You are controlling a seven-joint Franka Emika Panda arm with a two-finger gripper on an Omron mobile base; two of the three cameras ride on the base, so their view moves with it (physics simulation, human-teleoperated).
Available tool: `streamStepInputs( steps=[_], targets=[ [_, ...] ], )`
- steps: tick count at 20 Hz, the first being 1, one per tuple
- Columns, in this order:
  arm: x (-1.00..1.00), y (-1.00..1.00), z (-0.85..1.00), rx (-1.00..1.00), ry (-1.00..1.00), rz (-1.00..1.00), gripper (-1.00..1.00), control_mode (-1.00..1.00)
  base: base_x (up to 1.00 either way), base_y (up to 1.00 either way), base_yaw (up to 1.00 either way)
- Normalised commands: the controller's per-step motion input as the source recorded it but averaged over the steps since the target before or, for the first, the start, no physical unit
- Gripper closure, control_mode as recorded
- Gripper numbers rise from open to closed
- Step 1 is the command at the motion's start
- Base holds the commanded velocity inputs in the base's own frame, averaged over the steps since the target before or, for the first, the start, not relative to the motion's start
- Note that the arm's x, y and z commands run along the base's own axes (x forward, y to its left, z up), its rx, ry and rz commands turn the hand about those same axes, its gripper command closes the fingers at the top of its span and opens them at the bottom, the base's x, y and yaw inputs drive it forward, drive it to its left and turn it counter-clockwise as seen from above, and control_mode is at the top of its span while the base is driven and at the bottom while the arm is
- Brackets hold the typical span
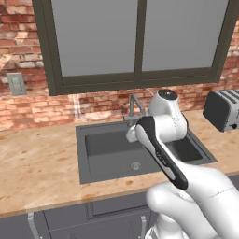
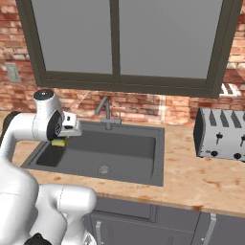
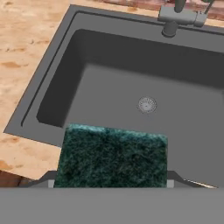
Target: Pick up the dish brush and sponge from the sink, and place them back in the cabinet, and close the cabinet doors.
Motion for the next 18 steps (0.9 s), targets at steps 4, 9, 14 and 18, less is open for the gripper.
streamStepInputs(
  steps=[4, 9, 14, 18],
  targets=[
    [-0.50, -0.28, 0.55, 0.00, 0.00, 0.00, 1.00, -1.00, 0.00, 0.00, 0.00],
    [-0.49, -0.18, 0.57, 0.00, 0.00, 0.00, 1.00, -1.00, 0.00, 0.00, 0.00],
    [-0.53, -0.09, 0.55, 0.00, 0.00, -0.03, 1.00, -1.00, 0.00, 0.00, 0.00],
    [-0.60, -0.11, 0.53, 0.00, 0.00, -0.07, 1.00, -1.00, 0.00, 0.00, 0.00]
  ],
)
